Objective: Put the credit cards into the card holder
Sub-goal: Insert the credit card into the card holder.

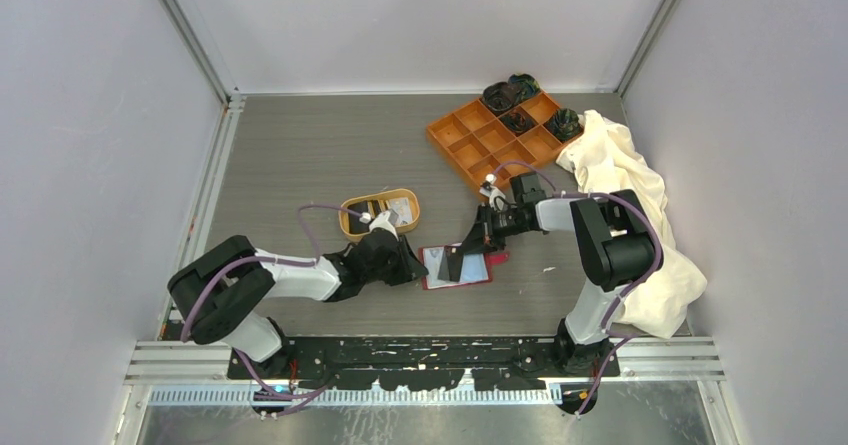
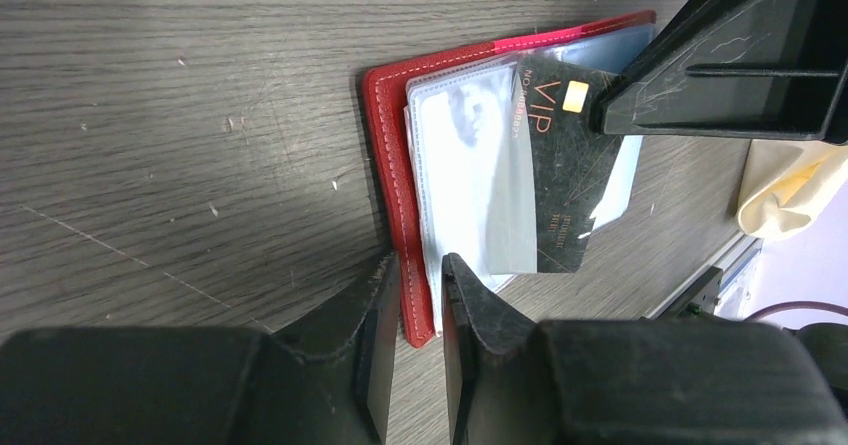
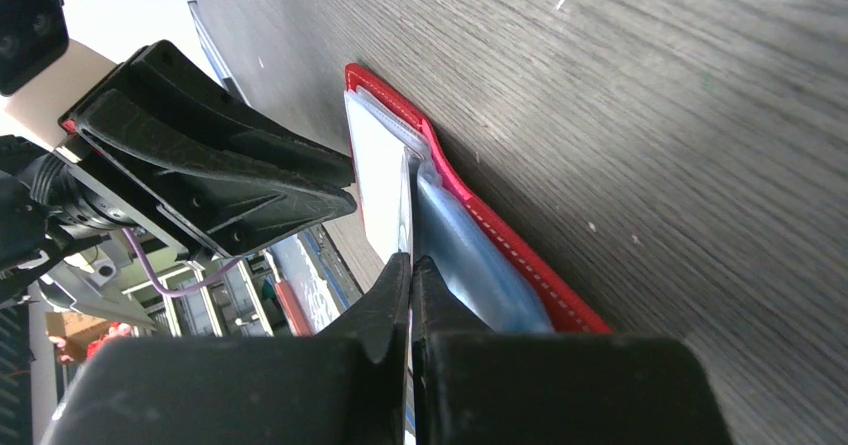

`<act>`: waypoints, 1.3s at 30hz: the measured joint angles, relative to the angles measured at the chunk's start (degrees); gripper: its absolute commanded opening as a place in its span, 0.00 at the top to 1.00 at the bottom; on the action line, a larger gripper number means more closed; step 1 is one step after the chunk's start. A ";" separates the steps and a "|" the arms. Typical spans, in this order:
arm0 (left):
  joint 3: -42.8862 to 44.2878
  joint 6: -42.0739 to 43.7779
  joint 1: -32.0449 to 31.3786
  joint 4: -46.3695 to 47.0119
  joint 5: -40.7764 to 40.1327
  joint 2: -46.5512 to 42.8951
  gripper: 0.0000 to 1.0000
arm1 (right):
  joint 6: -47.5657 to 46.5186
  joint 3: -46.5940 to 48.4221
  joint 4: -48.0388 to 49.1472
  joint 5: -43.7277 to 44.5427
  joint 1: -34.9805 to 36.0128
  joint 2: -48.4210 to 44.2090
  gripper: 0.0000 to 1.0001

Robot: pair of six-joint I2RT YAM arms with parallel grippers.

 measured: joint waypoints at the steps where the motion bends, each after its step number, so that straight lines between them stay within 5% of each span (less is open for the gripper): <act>1: 0.11 0.00 0.00 0.04 0.07 0.13 0.76 | -0.17 0.04 -0.15 0.13 0.11 0.00 0.99; 23: 2.49 1.73 2.99 -0.90 3.87 2.43 0.81 | -7.21 5.27 -12.33 2.93 0.85 0.11 0.99; 39: 3.37 3.91 3.78 -1.92 4.87 2.45 0.76 | -3.58 5.27 -13.51 4.42 0.96 0.13 0.99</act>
